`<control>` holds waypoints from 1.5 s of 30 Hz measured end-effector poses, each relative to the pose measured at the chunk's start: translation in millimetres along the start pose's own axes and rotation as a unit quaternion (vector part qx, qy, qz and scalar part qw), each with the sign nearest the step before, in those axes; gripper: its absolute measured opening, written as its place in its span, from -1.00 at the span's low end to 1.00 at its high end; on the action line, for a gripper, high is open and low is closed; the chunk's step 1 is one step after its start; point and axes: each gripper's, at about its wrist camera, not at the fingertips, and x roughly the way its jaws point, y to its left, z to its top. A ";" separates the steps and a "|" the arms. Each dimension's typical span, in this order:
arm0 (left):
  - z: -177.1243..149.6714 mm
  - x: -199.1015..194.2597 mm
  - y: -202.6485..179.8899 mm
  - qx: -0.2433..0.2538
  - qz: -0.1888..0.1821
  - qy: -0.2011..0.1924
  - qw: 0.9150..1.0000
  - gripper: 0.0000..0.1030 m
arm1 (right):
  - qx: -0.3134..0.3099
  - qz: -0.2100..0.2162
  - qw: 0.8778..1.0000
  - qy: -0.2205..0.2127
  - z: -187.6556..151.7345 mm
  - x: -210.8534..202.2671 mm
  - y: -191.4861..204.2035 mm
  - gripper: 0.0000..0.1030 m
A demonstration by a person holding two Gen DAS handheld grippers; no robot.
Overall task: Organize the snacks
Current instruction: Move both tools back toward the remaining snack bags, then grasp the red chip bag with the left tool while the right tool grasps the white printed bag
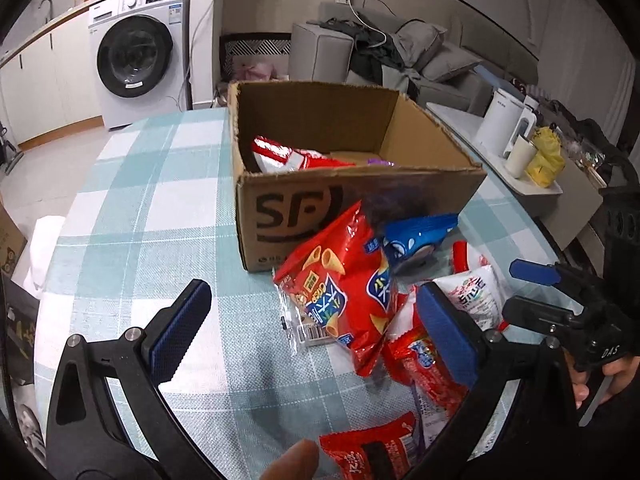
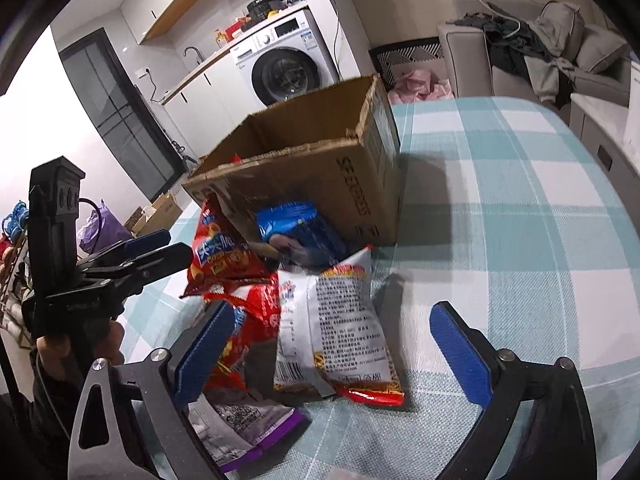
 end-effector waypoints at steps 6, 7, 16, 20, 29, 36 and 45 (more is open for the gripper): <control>-1.5 16.7 3.4 -0.009 0.000 0.017 1.000 0.98 | 0.006 -0.002 1.000 0.017 -3.9 12.8 -6.0 0.81; -1.7 18.8 4.8 -0.013 -0.002 0.021 1.000 0.98 | 0.006 -0.002 1.000 0.018 -4.4 14.2 -6.5 0.79; 2.2 40.3 4.8 -0.018 -0.014 0.034 0.999 0.97 | -0.003 0.006 0.999 0.031 -8.0 25.2 -7.4 0.67; 6.1 52.0 7.3 -0.025 -0.009 0.044 0.999 0.96 | -0.005 0.010 0.999 0.035 -8.5 28.9 -8.0 0.65; 14.0 76.4 3.9 -0.016 -0.022 0.058 0.998 0.76 | -0.013 0.010 0.999 0.041 -10.8 34.6 -9.6 0.62; 18.9 90.3 0.6 -0.024 -0.039 0.055 0.997 0.50 | -0.017 0.010 0.999 0.041 -10.2 39.5 -9.9 0.60; 10.9 85.6 -2.0 -0.032 -0.053 0.039 0.997 0.11 | -0.016 0.012 0.999 0.038 -12.1 38.2 -11.7 0.58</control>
